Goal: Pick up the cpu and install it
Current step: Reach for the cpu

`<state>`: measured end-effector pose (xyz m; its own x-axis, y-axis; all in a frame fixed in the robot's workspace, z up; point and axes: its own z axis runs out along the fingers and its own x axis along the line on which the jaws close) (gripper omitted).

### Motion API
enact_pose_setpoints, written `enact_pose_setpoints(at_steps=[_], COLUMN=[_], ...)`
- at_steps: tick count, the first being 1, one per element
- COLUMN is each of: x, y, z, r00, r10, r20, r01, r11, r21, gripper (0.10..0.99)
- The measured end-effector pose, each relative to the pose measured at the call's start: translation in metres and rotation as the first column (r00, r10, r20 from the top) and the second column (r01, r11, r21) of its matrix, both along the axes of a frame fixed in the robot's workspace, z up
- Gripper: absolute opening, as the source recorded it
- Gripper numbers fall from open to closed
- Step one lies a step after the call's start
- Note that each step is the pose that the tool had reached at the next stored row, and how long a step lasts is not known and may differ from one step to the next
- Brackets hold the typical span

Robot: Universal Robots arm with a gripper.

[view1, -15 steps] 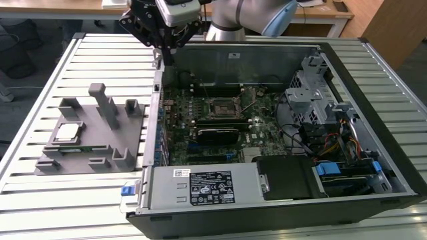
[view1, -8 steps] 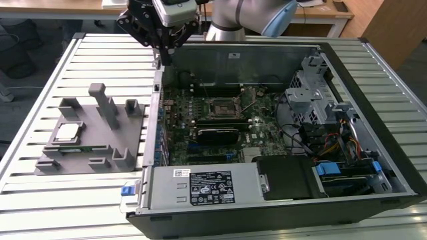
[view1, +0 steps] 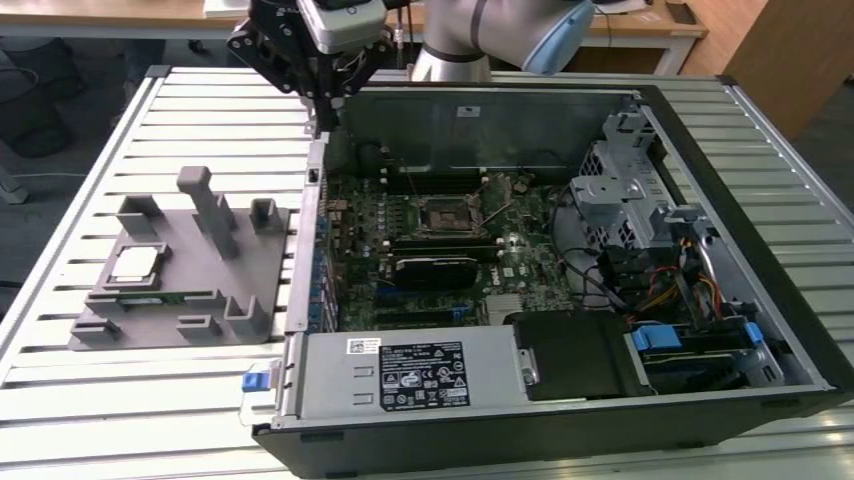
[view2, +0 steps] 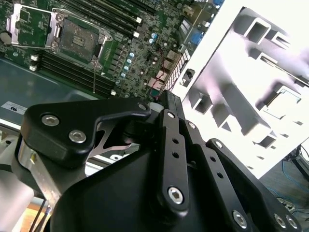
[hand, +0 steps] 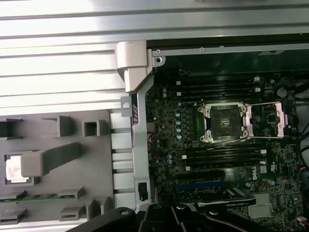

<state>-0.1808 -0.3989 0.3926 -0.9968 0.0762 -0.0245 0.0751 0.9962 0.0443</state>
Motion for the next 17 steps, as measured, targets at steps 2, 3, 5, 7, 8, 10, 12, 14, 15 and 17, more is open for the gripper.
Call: enact_pose_setpoints(at_steps=[2,3,5,7,8,10,12,14,15,17], x=[-0.0011,-0.0017,-0.0027,-0.0037,-0.0042,-0.0051,-0.007,-0.0079,-0.0084,-0.0095], y=[0.0,0.0,0.0,0.0,0.0,0.0,0.0,0.0,0.0,0.0], z=[0.0,0.0,0.0,0.0,-0.0001,-0.0001,-0.0001,-0.0002,-0.0002,-0.0002], r00=[1.0,1.0,1.0,1.0,1.0,1.0,1.0,1.0,1.0,1.0], r10=[0.0,0.0,0.0,0.0,0.0,0.0,0.0,0.0,0.0,0.0], r20=[0.0,0.0,0.0,0.0,0.0,0.0,0.0,0.0,0.0,0.0], r01=[0.0,0.0,0.0,0.0,0.0,0.0,0.0,0.0,0.0,0.0], r11=[1.0,1.0,1.0,1.0,1.0,1.0,1.0,1.0,1.0,1.0], r21=[0.0,0.0,0.0,0.0,0.0,0.0,0.0,0.0,0.0,0.0], gripper=[0.106,0.106,0.106,0.106,0.106,0.106,0.106,0.106,0.106,0.106])
